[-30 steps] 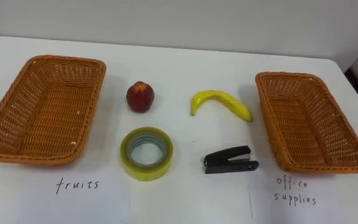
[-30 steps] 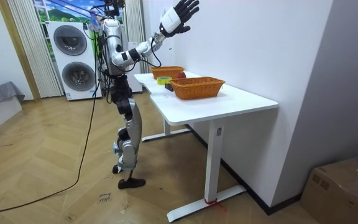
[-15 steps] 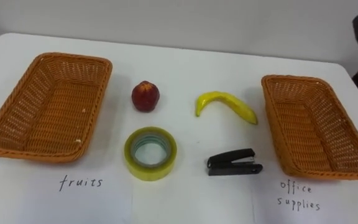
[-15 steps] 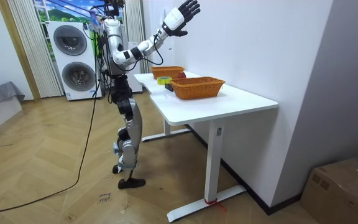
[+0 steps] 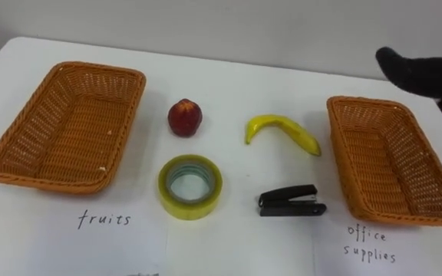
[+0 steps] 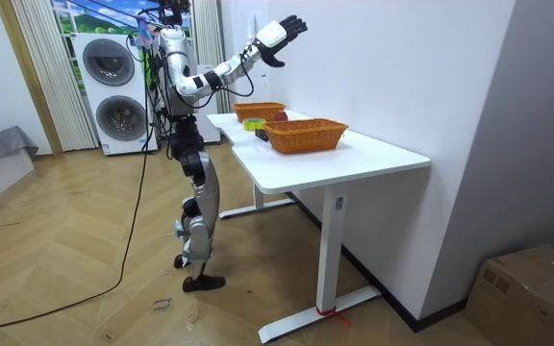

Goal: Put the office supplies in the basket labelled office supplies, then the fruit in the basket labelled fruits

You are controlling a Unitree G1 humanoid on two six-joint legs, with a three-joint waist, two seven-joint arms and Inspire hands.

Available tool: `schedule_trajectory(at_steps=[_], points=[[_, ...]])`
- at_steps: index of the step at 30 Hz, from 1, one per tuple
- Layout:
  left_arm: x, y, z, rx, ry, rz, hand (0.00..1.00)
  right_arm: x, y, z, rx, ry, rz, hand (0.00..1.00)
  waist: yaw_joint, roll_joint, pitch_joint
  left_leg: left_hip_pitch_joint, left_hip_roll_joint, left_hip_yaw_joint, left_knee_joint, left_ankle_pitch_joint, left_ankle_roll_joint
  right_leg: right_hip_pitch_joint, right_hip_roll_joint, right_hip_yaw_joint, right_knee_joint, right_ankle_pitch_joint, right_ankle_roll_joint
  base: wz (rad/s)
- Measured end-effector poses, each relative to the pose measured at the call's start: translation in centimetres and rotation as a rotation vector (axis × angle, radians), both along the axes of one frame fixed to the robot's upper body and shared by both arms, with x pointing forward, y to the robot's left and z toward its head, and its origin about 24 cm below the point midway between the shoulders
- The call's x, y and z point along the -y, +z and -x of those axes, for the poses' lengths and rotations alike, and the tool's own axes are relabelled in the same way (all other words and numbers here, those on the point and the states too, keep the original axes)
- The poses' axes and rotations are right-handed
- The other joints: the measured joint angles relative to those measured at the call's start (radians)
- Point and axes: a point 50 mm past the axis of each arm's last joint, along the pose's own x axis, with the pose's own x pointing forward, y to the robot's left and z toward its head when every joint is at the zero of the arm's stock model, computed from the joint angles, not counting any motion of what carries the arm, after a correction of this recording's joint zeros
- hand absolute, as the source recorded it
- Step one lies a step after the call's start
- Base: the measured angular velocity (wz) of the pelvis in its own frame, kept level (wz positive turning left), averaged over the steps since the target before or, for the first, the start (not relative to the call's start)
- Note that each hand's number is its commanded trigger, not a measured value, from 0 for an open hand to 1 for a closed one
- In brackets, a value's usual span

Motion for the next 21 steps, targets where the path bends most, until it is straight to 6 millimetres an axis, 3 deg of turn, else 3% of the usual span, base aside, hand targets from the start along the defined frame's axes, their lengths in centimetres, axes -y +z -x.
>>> schedule_trajectory(at_steps=[8, 21], points=[[-0.1, 0.1, -1.3, 0.023, -0.028, -0.005, 0.0, -0.6, -1.7, -0.8, -0.182, 0.089, 0.041, 0.0, 0.022, 0.005, 0.0034, -0.003, 0.0, -0.001, -0.003, 0.0, 0.0, -0.004, -0.001, -0.001, 0.0, 0.001, -0.001, 0.0], [-0.3, 0.1, -1.8, 0.028, -0.041, 0.023, 0.0, -1.4, -3.5, -1.3, -0.408, 0.157, 0.178, 0.0, 0.022, -0.006, 0.0041, -0.002, 0.0, -0.002, 0.0, 0.0, 0.0, -0.004, -0.001, -0.001, -0.001, 0.001, -0.001, 0.0]])
